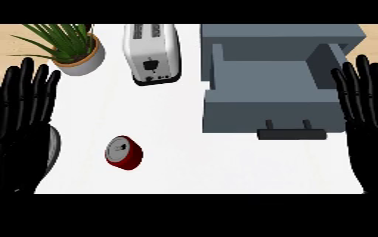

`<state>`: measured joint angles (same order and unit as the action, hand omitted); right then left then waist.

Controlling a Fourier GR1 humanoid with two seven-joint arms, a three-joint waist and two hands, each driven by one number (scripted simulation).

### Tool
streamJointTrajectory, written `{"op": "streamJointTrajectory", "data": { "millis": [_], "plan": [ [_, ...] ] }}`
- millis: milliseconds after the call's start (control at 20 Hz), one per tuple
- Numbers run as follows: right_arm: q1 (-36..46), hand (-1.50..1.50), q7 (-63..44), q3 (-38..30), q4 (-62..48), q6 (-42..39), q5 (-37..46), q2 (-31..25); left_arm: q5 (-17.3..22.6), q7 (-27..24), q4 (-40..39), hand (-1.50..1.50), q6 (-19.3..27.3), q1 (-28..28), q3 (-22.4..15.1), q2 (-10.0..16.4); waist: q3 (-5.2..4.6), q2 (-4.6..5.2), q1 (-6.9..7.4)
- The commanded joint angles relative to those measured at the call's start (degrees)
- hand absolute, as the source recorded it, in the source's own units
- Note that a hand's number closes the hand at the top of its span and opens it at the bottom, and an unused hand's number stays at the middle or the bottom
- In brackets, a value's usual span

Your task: Pick up the can, place it into the drawer and close the drawer

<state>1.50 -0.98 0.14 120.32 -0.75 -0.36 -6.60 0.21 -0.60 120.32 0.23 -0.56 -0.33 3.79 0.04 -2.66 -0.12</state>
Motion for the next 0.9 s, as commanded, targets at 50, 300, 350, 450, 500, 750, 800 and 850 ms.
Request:
{"op": "streamJointTrajectory", "data": {
  "millis": [50,300,350,450,500,750,800,850],
  "plan": [
    [-0.3,-1.5,1.2,-3.7,0.9,-0.9,-3.2,-0.8,-7.4,1.8,6.8,-1.5,6.9,3.4,-1.6,-3.2,0.01,2.49,0.41],
    [-7.1,-1.5,-5.1,-3.6,-2.4,4.3,-0.2,2.6,-9.6,10.5,4.7,-1.5,23.1,17.0,-0.8,-3.7,-0.13,2.96,2.29],
    [-6.7,-1.5,-6.1,-3.7,-3.1,5.0,0.3,2.7,-10.3,12.0,5.2,-1.5,25.0,19.2,-2.0,-3.8,-0.08,2.82,2.71],
    [-5.9,-1.5,-8.5,-4.1,-2.9,5.1,-0.1,2.3,-12.9,14.4,7.2,-1.5,30.5,22.4,-6.7,-3.8,0.01,2.53,1.93],
    [-6.9,-1.5,-9.2,-4.5,-1.3,4.3,-2.0,2.2,-15.6,16.7,9.1,-1.5,34.3,22.8,-10.0,-3.8,0.1,2.4,0.91],
    [-5.4,-1.5,-8.2,-7.2,-4.4,3.1,-3.4,0.6,-28.7,22.4,14.3,-1.5,44.8,28.7,-26.4,-3.8,0.08,2.57,0.52],
    [-4.8,-1.5,-11.6,-4.7,-1.1,4.2,-1.4,1.2,-30.7,26.7,18.6,-1.5,42.0,28.4,-23.9,-3.8,0.02,2.57,0.4],
    [-5.2,-1.5,-10.2,-5.2,-3.2,4.1,-1.6,1.5,-35.3,23.3,14.6,-1.5,47.7,29.4,-31.8,-3.8,0.05,2.57,0.42]
  ]
}}
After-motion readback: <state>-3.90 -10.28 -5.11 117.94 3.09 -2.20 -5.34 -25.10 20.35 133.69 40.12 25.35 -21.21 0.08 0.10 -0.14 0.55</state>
